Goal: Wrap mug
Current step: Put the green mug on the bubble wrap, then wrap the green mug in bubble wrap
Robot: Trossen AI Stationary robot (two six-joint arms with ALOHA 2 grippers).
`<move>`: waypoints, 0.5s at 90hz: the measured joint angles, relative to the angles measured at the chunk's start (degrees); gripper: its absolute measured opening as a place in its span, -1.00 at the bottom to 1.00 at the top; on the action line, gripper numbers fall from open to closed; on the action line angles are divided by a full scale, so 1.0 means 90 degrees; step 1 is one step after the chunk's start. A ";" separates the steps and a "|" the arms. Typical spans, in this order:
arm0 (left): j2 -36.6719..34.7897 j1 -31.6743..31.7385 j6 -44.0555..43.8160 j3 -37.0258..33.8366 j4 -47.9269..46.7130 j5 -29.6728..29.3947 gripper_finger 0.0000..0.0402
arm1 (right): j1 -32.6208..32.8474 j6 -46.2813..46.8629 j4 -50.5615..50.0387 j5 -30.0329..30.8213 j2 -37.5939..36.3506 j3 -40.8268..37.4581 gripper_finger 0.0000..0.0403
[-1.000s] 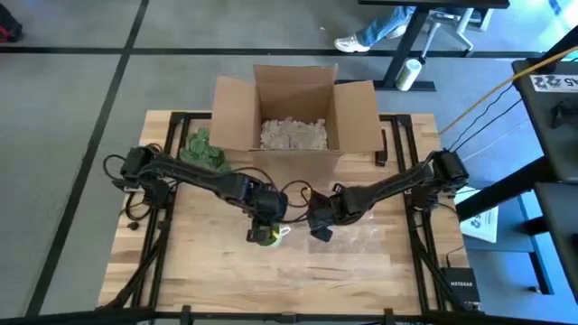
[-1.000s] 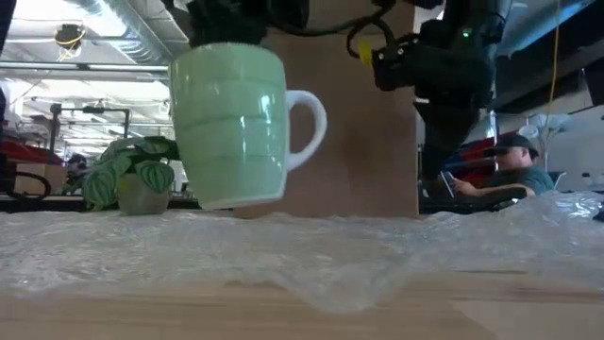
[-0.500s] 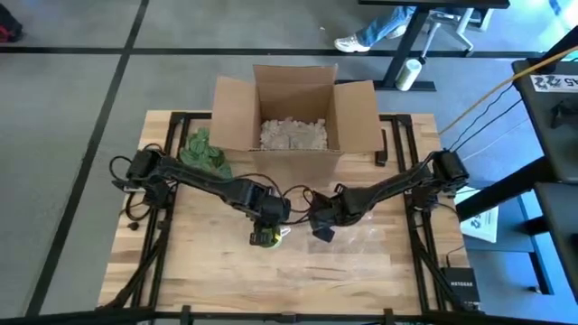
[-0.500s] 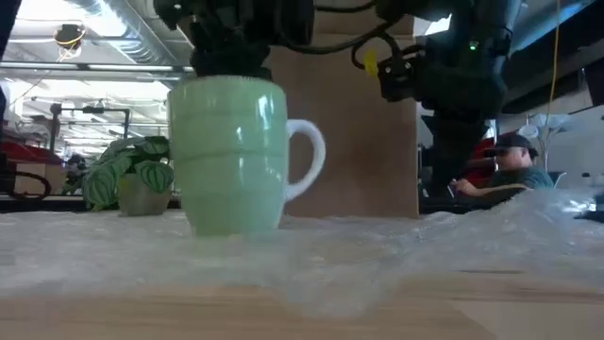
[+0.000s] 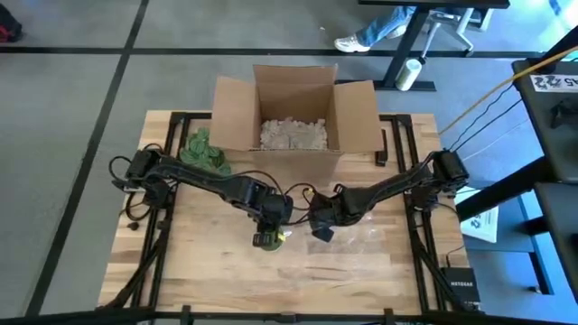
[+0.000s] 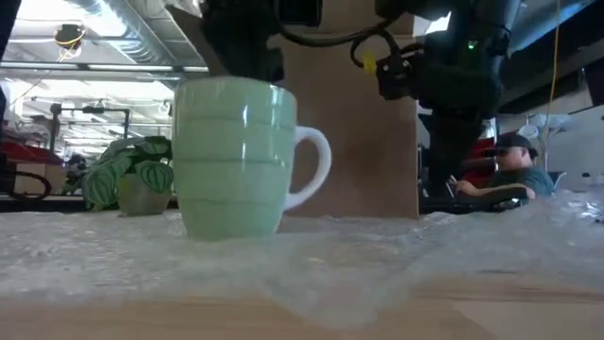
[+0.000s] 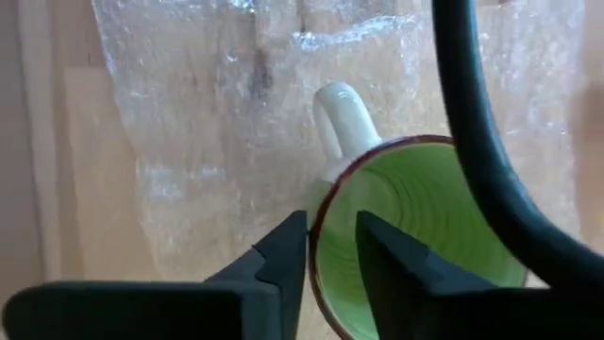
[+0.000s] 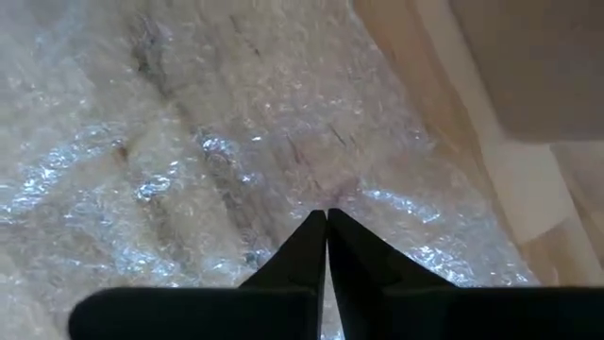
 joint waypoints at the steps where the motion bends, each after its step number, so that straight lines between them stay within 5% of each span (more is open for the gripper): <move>1: 0.0000 0.0000 0.0007 0.0014 -0.0029 0.0000 -0.56 | 0.0000 0.0000 -0.0001 0.0001 0.0000 0.0000 -1.00; 24: -0.0045 0.0007 -0.0181 0.0473 -0.1203 -0.0414 -0.51 | -0.0002 -0.0001 -0.0375 0.0326 -0.0013 0.0000 -1.00; 45: -0.1081 -0.0063 -0.0068 0.0516 -0.0359 -0.0826 -0.55 | 0.0100 -0.0002 -0.0102 0.0730 -0.0134 0.0002 -1.00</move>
